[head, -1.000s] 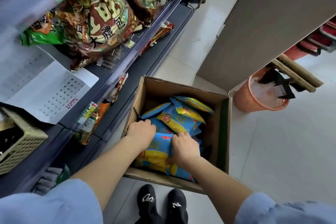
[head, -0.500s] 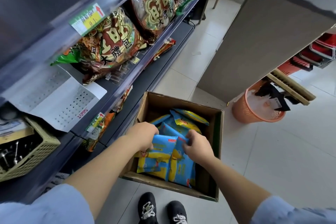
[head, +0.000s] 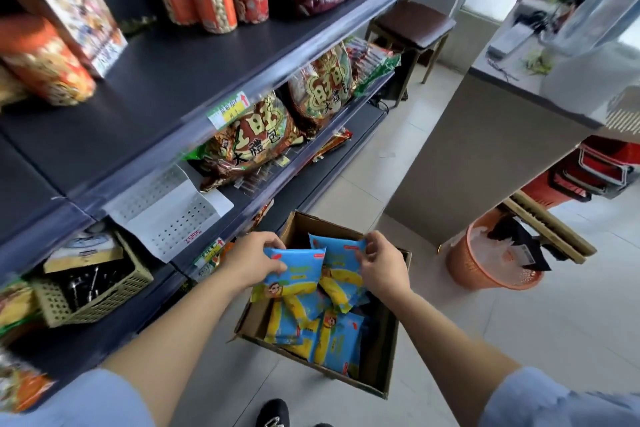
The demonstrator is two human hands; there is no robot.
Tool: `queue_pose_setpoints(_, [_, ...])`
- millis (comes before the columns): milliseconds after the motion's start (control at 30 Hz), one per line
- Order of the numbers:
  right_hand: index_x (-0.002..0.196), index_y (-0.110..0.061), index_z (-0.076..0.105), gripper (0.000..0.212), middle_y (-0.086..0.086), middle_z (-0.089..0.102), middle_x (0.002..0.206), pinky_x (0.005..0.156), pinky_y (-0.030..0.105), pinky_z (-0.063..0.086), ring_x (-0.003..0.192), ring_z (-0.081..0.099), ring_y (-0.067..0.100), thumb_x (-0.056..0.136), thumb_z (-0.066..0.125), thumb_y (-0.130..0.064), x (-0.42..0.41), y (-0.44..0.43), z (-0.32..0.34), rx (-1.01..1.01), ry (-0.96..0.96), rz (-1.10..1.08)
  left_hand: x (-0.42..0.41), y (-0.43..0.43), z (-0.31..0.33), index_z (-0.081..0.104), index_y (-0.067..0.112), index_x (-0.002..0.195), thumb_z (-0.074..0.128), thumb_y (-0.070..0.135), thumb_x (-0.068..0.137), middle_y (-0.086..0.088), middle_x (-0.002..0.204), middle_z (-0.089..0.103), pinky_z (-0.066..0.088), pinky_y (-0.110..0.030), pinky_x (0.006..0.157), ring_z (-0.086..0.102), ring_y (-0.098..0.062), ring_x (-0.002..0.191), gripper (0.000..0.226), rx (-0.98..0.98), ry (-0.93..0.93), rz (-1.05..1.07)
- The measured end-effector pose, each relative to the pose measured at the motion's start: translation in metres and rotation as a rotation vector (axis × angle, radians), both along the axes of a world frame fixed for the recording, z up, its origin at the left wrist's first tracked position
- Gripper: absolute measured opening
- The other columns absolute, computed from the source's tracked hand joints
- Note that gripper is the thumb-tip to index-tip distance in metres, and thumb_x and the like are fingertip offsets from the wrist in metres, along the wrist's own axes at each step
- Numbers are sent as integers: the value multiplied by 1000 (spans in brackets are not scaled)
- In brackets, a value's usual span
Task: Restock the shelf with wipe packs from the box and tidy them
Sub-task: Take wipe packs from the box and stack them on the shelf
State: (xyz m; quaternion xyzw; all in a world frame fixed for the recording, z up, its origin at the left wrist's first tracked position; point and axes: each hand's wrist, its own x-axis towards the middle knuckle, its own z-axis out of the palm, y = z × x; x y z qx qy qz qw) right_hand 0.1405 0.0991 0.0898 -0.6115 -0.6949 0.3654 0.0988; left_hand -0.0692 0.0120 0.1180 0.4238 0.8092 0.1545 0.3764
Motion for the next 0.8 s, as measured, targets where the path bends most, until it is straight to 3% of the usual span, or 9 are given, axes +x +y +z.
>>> queue_pose_setpoints(167, [117, -19, 51, 20, 2, 64, 103, 66, 29, 38, 92, 60, 24, 97, 48, -22, -16, 2, 54, 139, -84, 191, -4, -14, 47, 58, 20, 81, 84, 16, 69, -2, 97, 62, 57, -41, 76, 64, -22, 89, 29, 53, -42, 119])
queue_pose_setpoints(333, [116, -19, 48, 18, 2, 63, 105, 64, 30, 42, 86, 59, 23, 98, 47, -21, -31, 0, 105, 205, -33, 265, -10, -35, 97, 60, 14, 80, 79, 1, 73, -4, 83, 60, 53, -29, 61, 59, -16, 71, 23, 148, -136, 263])
queue_pose_setpoints(433, [115, -19, 47, 17, 1, 59, 103, 63, 30, 40, 80, 52, 20, 99, 46, -19, -45, -4, 136, 231, 14, 297, -19, -54, 127, 62, 14, 80, 73, -2, 79, -6, 83, 63, 54, -31, 67, 60, -18, 75, 19, 231, -195, 365])
queue_pose_setpoints(600, [115, -20, 50, 19, 0, 62, 103, 68, 33, 48, 84, 57, 20, 97, 50, -19, -72, -17, 187, 291, 133, 360, -36, -88, 176, 61, 9, 85, 70, -3, 81, -10, 85, 66, 55, -23, 53, 64, -15, 72, 16, 396, -225, 529])
queue_pose_setpoints(733, [111, -19, 52, 15, -1, 61, 98, 70, 35, 51, 83, 59, 21, 96, 52, -20, -96, -29, 232, 353, 248, 429, -51, -119, 220, 64, 6, 81, 73, -3, 79, -16, 86, 68, 57, -35, 70, 66, -25, 76, 13, 529, -198, 656])
queue_pose_setpoints(800, [111, -18, 52, 15, -4, 58, 93, 72, 36, 53, 84, 60, 21, 96, 52, -19, -108, -39, 254, 389, 313, 471, -56, -136, 243, 65, 7, 82, 72, -2, 80, -13, 84, 69, 57, -28, 66, 67, -19, 71, 12, 602, -189, 702])
